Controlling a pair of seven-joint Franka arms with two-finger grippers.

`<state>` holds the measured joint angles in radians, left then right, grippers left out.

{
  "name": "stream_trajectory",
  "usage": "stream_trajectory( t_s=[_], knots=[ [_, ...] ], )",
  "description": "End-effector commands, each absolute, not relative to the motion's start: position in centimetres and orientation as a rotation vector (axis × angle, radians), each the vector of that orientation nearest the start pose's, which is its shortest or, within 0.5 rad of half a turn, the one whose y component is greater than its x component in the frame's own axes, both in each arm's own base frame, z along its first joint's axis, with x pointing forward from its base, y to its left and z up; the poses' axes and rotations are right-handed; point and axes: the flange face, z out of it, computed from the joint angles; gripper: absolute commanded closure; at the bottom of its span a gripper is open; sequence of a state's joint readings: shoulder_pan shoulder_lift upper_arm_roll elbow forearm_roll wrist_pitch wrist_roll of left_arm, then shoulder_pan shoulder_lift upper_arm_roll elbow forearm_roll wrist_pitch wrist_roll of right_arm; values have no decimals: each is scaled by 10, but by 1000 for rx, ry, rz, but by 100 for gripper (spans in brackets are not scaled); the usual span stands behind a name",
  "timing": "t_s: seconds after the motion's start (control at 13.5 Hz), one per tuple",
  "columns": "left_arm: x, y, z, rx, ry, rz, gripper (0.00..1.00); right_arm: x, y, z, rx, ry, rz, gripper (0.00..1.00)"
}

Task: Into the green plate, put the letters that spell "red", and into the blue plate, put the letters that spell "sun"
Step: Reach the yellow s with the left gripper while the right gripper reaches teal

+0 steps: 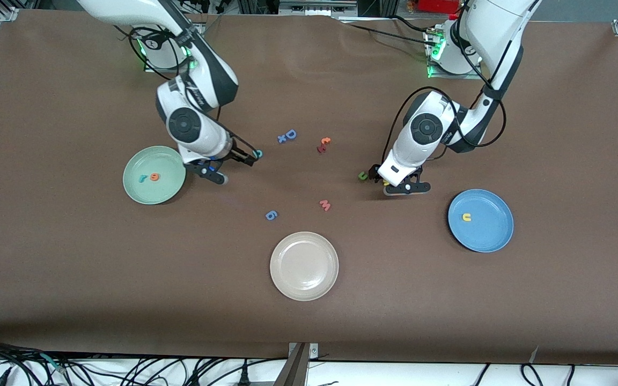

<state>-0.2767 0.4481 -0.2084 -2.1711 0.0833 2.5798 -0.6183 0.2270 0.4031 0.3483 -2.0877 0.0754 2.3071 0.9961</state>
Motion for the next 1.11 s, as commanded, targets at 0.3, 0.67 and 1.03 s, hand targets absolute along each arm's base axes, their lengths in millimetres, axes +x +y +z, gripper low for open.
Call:
stream_trajectory(
  t_s=[0.3, 0.67, 1.03],
  knots=[
    [495, -265, 176, -3138, -107, 40, 1, 451, 353, 181, -2929, 914, 373, 6],
    [499, -267, 170, -3147, -131, 27, 7, 436, 345, 173, -2968, 899, 392, 8],
    [498, -268, 168, -3147, -129, 32, 21, 432, 344, 170, -2976, 896, 398, 14]
  ],
)
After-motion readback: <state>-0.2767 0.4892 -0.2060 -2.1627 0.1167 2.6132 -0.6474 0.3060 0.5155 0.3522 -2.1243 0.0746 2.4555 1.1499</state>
